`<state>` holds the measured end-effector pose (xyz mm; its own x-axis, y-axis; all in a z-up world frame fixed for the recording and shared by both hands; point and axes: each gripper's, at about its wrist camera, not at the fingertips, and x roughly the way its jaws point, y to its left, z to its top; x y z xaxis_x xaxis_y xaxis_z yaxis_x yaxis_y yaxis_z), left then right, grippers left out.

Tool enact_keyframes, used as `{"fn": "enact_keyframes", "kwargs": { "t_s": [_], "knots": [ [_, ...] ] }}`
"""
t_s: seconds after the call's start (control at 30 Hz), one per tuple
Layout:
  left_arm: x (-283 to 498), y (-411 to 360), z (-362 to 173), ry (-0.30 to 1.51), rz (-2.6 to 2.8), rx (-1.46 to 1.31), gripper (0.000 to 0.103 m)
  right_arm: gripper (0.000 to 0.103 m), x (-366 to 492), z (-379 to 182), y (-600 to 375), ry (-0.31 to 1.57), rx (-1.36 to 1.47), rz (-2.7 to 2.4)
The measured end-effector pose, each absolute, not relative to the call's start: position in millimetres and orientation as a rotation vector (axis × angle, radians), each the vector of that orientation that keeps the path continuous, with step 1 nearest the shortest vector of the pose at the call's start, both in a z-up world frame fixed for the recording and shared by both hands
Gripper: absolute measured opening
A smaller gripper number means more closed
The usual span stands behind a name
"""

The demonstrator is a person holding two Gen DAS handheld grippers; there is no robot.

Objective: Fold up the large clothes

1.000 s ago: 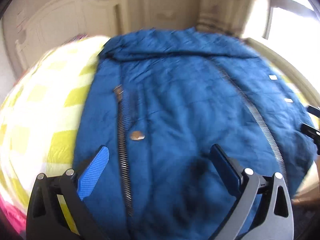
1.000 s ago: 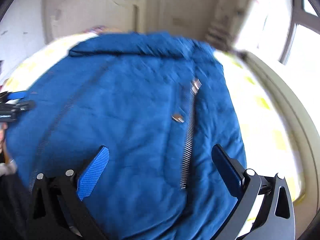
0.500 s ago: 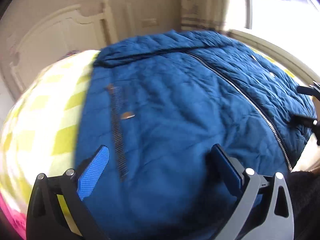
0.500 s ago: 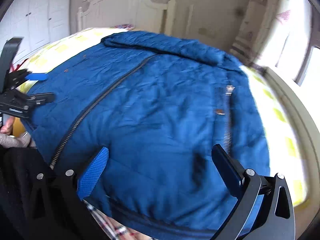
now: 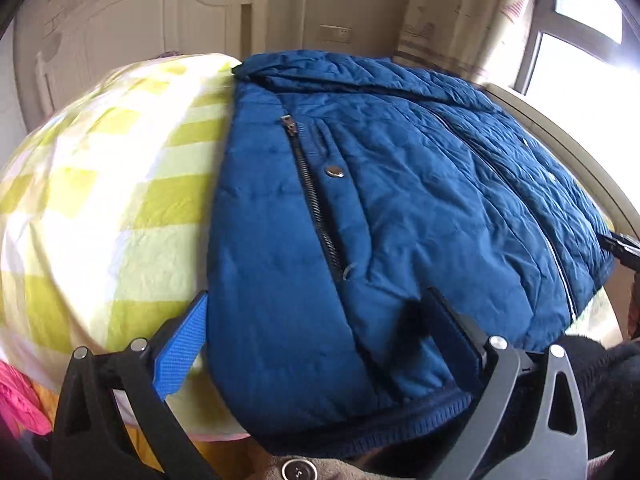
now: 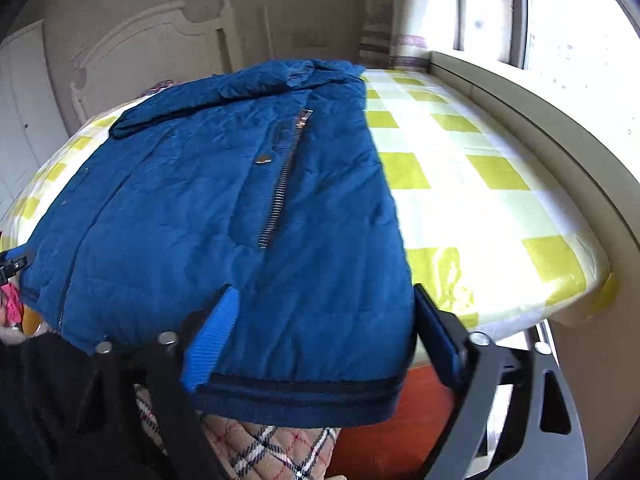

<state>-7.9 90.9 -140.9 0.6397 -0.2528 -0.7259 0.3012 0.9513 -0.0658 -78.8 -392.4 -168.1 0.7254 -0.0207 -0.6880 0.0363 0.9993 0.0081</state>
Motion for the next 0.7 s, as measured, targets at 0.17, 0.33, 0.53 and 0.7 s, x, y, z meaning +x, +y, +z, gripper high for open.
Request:
{"fn": "enact_keyframes", "kwargs": {
  "t_s": [0.17, 0.33, 0.53, 0.7],
  "knots": [
    [-6, 90, -145, 0.792, -0.32, 0.092, 0.101, 0.077, -89, -169, -397, 0.737, 0.025, 0.0],
    [4, 86, -144, 0.809, -0.306, 0.085, 0.089, 0.071, -86, -169, -395, 0.712, -0.004, 0.004],
    [3, 109, -133, 0.798, -0.455, -0.142, 0.022, 0.033, -79, -161, -396, 0.684, 0.119, 0.133],
    [-3, 141, -105, 0.697, -0.505, -0.3, 0.013, 0.024, -89, -137, -399, 0.605, 0.273, 0.29]
  ]
}}
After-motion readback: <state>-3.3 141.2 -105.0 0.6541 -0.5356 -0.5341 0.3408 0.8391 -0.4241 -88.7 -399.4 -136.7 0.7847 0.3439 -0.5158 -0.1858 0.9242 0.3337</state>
